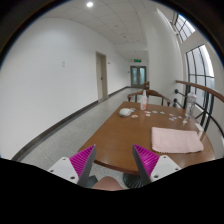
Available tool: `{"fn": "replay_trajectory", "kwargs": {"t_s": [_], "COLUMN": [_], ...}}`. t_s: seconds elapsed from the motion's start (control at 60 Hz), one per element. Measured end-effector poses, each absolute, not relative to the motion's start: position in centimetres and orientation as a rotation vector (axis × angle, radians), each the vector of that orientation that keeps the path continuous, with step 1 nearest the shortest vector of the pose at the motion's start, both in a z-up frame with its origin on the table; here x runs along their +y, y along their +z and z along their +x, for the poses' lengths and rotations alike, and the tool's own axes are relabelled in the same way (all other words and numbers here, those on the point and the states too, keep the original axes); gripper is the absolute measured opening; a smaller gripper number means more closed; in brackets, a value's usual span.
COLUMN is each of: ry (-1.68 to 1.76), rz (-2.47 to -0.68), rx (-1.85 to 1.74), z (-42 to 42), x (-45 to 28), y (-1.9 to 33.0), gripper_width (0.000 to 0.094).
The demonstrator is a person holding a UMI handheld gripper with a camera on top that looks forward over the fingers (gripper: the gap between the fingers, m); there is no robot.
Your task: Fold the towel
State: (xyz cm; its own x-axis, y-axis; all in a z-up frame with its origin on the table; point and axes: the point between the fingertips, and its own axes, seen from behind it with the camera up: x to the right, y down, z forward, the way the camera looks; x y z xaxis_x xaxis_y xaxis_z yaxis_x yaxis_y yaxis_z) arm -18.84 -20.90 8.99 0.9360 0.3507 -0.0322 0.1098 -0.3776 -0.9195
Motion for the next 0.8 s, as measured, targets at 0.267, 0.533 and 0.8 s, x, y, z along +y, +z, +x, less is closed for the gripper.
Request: {"fn": "replay_trajectory", "kwargs": {"t_s": [0.267,0.533,0.8], "ry": [0.121,-0.011,0.09], "rz": [-2.015,-2.166,-2.184], "rx": [-0.267,-0.193,-0.139], "z": [-12.6,-6.3,-6.4], "x": [-12.9,-2.2,-0.4], "y": [6.9,0.4,-0.8], "gripper_width": [0.0753,0.0689,0.0023]}}
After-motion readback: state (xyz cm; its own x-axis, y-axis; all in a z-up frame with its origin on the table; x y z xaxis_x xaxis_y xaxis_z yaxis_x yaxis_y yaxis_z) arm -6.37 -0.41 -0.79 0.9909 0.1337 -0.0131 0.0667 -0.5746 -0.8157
